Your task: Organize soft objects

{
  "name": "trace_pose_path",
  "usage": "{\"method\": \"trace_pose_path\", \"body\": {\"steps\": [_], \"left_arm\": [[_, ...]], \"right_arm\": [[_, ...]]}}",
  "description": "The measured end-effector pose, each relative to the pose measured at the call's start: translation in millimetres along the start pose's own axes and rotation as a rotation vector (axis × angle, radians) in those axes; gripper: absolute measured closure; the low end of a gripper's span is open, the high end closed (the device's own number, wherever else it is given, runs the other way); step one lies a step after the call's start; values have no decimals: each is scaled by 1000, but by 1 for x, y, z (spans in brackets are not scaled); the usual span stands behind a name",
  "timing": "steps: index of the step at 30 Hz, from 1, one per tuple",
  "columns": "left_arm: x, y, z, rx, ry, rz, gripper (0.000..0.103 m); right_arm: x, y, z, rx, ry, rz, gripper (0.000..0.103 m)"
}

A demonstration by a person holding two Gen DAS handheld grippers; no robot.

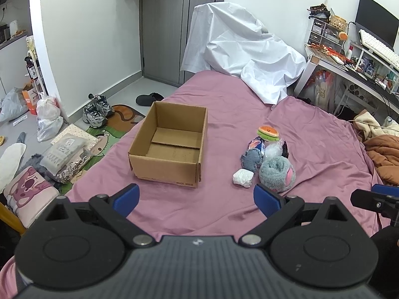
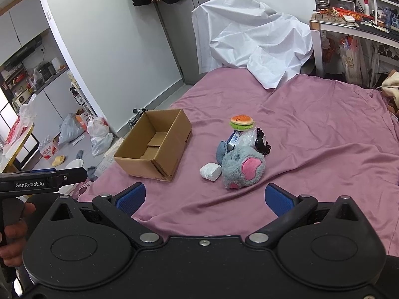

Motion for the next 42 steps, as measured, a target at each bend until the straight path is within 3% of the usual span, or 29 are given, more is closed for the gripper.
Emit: {"method": "trace_pose_path", "body": {"steps": [20, 35, 42], "left_arm": [[6, -47, 2, -13, 23, -36, 6], [25, -100, 24, -52, 48, -78, 6], [33, -126, 38, -29, 47, -98, 6]], "right_arm": [[14, -35, 15, 8, -34, -35, 0], [42, -70, 35, -3, -105, -57, 0], [56, -88, 50, -32, -137, -48, 0]]}}
Point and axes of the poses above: each gripper's, at about its wrist camera, not at the fingertips, and y roughly against the way its jaws point, z to its right, x to its top, the point moved 3 cm from there along -y, roughly the way its jaws point, and after that the axes turned 15 degrees about -x, right-handed, at the moved point
